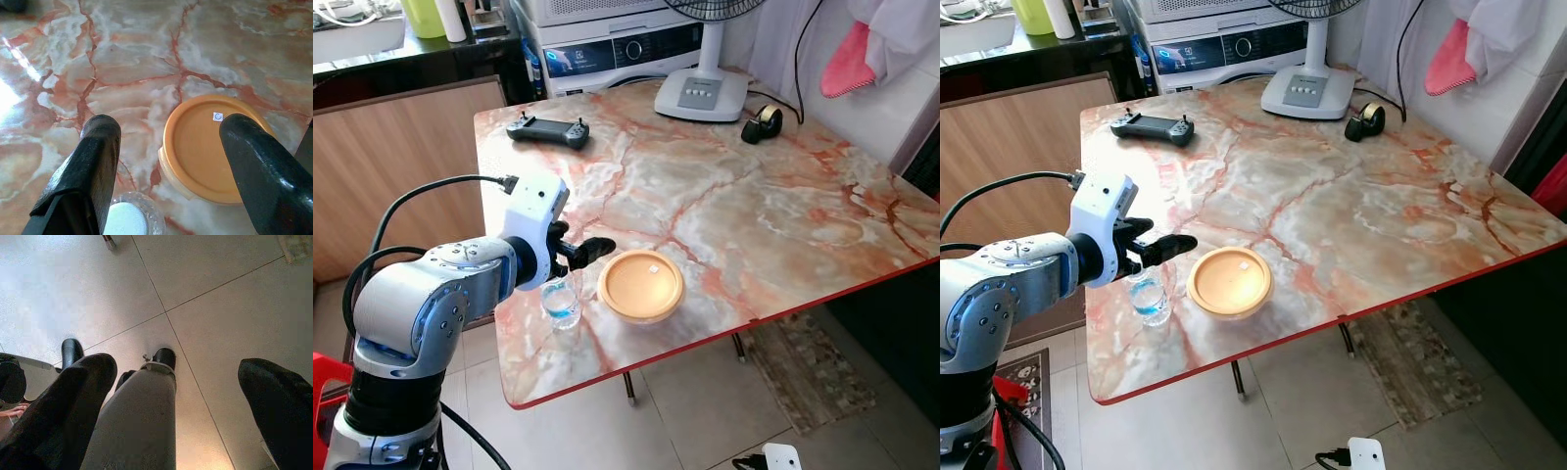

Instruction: Restocking fridge

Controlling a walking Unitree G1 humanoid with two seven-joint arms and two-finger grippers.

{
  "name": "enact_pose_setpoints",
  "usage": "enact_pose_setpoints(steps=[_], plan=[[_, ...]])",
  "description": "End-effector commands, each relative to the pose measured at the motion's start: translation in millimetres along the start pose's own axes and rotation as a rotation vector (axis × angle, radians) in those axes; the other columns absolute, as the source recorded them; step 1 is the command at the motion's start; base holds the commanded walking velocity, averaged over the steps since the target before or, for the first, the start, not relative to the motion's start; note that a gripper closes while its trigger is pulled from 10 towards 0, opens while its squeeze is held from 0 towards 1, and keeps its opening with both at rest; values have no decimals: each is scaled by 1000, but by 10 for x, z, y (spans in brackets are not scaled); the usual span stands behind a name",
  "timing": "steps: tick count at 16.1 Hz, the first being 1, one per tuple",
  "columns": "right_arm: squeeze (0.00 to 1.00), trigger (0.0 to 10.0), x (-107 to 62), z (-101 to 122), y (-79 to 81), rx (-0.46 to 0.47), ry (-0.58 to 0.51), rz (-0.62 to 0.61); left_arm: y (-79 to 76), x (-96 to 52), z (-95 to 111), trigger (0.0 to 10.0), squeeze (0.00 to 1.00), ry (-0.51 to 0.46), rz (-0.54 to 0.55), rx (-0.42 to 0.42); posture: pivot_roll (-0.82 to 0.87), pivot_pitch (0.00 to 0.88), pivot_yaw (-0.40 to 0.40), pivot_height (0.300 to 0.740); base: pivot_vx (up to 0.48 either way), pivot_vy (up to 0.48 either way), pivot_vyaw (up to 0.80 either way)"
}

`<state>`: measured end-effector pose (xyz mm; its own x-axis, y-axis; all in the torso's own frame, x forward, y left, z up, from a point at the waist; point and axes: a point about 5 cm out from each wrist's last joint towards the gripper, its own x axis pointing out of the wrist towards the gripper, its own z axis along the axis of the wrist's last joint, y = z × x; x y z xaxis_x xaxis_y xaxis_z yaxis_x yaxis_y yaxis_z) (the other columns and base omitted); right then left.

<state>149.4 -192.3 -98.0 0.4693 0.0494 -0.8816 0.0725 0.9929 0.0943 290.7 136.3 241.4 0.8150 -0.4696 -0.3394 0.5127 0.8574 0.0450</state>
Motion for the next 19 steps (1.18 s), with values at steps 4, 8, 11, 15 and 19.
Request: enact_pose_setpoints(steps=[4,8,11,15,19], plan=[[0,10000,3,3,13,0,4,3,46,-48,-70,10000,0,48,41,7,175,66,20,740,0,0,0],[0,10000,4,7,14,-4,5,2,53,-82,-116,10000,0,79,48,9,178,66,14,740,0,0,0],[0,10000,5,10,17,-2,4,3,46,-99,-130,10000,0,90,43,10,178,65,14,740,0,0,0],[0,10000,7,25,19,-8,3,6,77,-102,-145,10000,0,95,77,9,181,66,8,740,0,0,0],[0,10000,8,33,16,-10,2,6,131,-145,-164,10000,0,116,118,32,186,64,4,740,0,0,0]])
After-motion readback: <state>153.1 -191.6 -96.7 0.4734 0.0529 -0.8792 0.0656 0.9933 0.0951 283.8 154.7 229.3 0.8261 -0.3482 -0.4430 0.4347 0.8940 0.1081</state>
